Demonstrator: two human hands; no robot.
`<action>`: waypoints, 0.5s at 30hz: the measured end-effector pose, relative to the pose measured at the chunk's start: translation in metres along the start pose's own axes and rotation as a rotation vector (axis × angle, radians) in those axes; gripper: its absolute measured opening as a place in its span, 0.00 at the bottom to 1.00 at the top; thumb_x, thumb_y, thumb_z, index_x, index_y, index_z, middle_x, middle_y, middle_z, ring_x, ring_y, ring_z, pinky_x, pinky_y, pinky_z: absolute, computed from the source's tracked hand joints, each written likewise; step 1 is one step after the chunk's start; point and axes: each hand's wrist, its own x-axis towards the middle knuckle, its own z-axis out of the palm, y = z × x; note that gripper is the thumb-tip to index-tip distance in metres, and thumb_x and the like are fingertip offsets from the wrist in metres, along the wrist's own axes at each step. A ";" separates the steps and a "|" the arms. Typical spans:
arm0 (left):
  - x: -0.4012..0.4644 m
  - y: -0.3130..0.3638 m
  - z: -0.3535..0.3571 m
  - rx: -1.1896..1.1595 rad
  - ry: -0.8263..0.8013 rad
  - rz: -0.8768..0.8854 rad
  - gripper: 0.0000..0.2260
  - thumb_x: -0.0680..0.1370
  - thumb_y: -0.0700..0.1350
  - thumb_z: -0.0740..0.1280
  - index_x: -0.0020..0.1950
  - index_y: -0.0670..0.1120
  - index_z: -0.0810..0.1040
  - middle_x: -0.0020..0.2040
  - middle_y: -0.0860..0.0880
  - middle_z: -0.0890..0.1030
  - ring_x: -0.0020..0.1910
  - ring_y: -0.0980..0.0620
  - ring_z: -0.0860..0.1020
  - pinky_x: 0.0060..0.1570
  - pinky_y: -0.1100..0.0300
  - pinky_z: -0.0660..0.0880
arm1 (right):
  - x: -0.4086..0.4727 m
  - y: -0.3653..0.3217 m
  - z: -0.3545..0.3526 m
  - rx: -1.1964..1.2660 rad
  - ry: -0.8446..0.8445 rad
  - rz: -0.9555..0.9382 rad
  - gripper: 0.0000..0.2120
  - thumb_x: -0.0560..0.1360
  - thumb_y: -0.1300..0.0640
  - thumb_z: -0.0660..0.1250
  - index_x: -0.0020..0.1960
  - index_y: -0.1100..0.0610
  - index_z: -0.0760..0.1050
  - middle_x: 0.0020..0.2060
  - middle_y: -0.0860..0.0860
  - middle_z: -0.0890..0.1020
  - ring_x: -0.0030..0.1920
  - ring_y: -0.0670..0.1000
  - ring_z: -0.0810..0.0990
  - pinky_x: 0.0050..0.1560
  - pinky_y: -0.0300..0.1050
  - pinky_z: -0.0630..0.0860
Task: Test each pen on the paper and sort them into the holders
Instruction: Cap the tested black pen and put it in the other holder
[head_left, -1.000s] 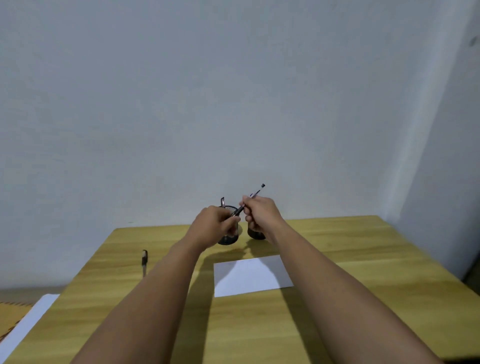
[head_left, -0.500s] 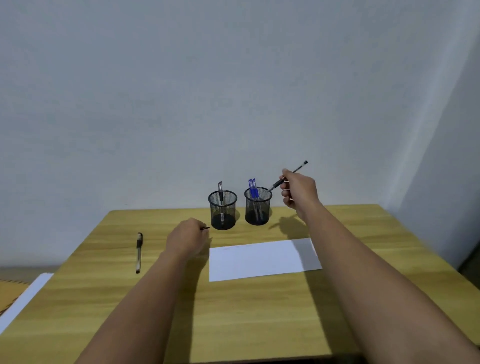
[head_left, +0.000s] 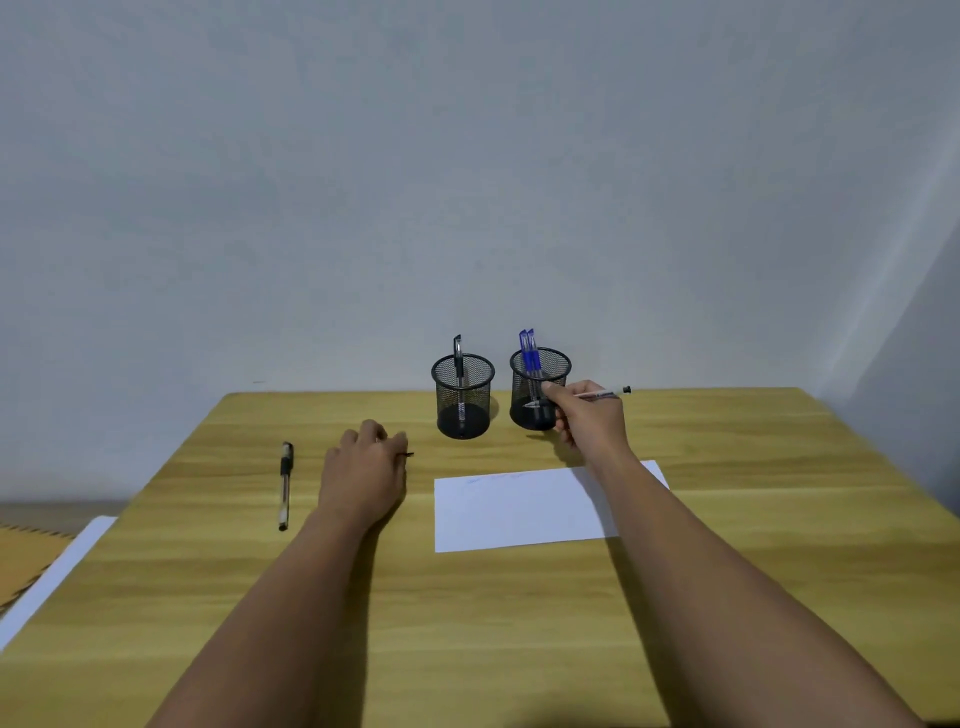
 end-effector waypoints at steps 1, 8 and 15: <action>-0.002 -0.001 0.001 -0.024 0.039 0.000 0.17 0.82 0.52 0.61 0.70 0.54 0.75 0.65 0.45 0.75 0.62 0.42 0.73 0.56 0.45 0.74 | 0.000 0.001 0.001 -0.013 0.013 -0.012 0.13 0.78 0.56 0.77 0.40 0.55 0.76 0.26 0.49 0.79 0.21 0.44 0.73 0.22 0.36 0.69; -0.023 0.011 -0.002 -0.208 0.167 0.244 0.21 0.80 0.57 0.58 0.65 0.49 0.81 0.61 0.49 0.79 0.60 0.44 0.76 0.53 0.50 0.76 | -0.015 0.008 -0.001 0.017 0.072 -0.058 0.09 0.81 0.58 0.73 0.45 0.58 0.76 0.30 0.52 0.83 0.22 0.45 0.75 0.25 0.38 0.71; -0.038 0.025 -0.005 -0.279 -0.031 0.317 0.32 0.77 0.68 0.55 0.74 0.51 0.73 0.76 0.55 0.71 0.75 0.54 0.68 0.66 0.53 0.73 | -0.034 0.027 -0.011 0.074 -0.079 -0.057 0.11 0.82 0.62 0.71 0.41 0.64 0.78 0.33 0.58 0.81 0.29 0.52 0.76 0.33 0.44 0.74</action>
